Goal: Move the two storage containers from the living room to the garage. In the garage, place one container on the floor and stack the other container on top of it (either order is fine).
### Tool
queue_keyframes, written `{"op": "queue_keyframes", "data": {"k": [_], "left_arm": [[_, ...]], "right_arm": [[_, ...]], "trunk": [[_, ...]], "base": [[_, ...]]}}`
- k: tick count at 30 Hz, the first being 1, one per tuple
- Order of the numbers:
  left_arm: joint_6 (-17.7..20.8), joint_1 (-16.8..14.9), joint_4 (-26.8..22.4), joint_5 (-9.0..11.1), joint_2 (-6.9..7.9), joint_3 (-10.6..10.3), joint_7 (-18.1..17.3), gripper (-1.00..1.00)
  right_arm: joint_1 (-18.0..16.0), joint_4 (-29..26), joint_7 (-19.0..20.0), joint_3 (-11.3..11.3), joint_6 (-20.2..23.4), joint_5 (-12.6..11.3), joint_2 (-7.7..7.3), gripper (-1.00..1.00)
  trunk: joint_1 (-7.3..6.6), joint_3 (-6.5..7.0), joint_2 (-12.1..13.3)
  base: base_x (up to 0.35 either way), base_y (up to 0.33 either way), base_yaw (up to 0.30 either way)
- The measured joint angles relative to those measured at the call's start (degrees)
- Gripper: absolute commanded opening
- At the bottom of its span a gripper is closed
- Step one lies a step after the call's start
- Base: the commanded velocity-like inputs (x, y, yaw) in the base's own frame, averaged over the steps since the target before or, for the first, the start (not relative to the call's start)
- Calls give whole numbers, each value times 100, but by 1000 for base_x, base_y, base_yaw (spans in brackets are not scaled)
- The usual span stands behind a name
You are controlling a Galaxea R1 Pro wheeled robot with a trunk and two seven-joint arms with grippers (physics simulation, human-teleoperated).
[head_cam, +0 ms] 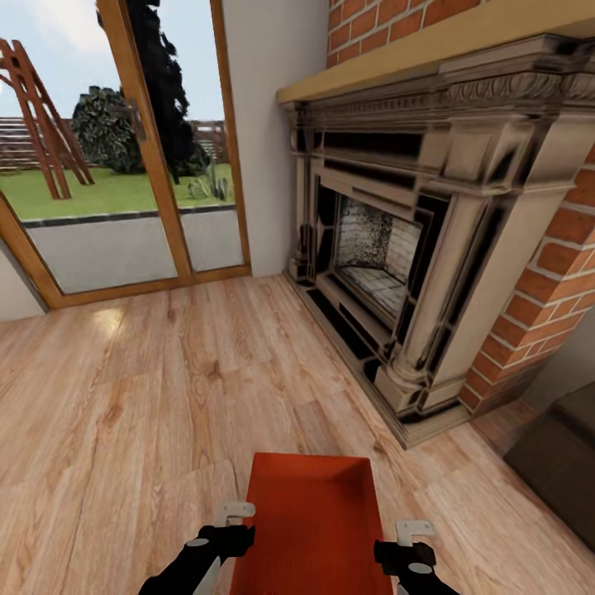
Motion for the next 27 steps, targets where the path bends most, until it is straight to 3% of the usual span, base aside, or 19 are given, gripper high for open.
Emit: {"op": "queue_keyframes", "data": {"k": [27], "left_arm": [[0,0,0,1,0,0,0,100]], "right_arm": [[0,0,17,0,-8,1,-4,100]], "trunk": [[593,-485,-1083]], "base": [[0,0,0]]}}
